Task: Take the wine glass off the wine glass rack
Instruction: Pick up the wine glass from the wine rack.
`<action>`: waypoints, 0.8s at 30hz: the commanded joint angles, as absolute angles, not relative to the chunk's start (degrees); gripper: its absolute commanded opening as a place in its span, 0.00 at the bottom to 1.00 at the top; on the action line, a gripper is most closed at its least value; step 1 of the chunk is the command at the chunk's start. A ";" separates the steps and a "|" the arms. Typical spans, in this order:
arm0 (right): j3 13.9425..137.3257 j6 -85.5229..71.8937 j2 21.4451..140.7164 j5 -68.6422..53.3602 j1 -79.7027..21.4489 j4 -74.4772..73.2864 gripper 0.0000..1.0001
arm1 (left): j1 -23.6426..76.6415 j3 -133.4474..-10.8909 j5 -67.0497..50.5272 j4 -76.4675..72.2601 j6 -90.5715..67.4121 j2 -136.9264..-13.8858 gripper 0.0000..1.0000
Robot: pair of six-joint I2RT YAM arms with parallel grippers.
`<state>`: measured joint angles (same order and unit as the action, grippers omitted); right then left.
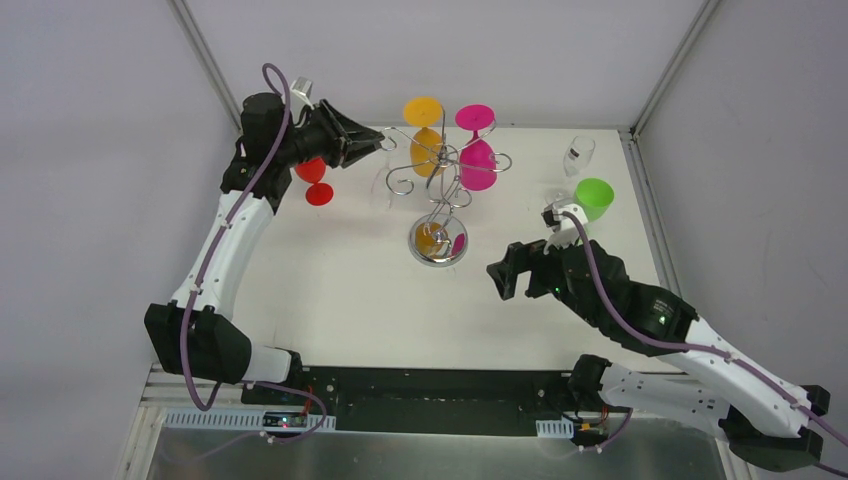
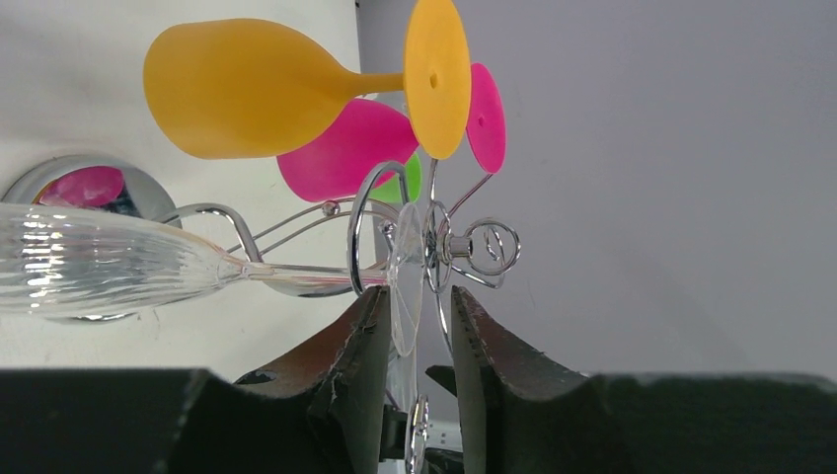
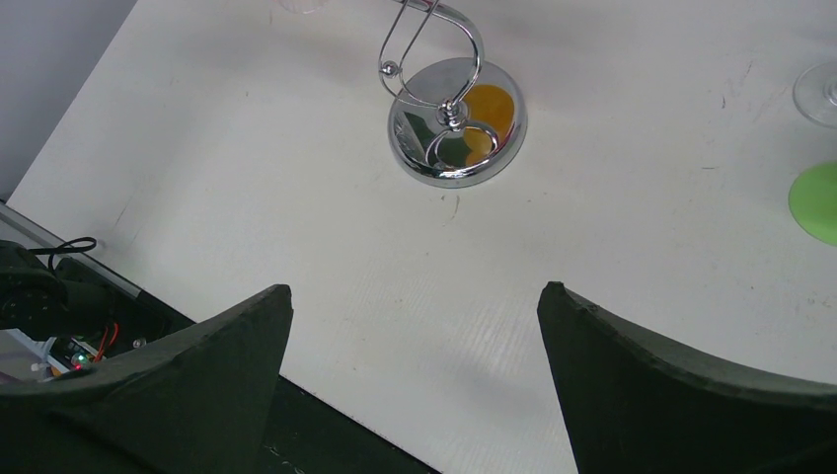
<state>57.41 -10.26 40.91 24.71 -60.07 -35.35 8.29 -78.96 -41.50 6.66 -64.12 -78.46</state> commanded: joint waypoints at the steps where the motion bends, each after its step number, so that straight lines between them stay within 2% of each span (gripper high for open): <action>1: 57.14 -10.46 40.39 25.78 -59.83 -33.20 0.99 | 8.78 -82.02 -41.92 4.19 -64.61 -78.56 0.29; 7: 56.71 -10.48 39.80 26.14 -59.85 -33.19 0.99 | 9.12 -82.27 -41.76 4.11 -64.43 -79.40 0.24; 18: 55.94 -10.49 38.78 26.50 -59.80 -33.22 0.99 | 10.32 -83.02 -41.35 4.08 -64.13 -80.68 0.23; 24: 55.75 -10.30 38.42 26.63 -59.79 -33.18 0.99 | 10.77 -83.56 -41.31 4.12 -64.07 -80.80 0.17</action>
<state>55.57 -10.26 39.16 25.30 -60.07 -35.14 9.89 -80.58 -41.43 6.35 -64.12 -80.68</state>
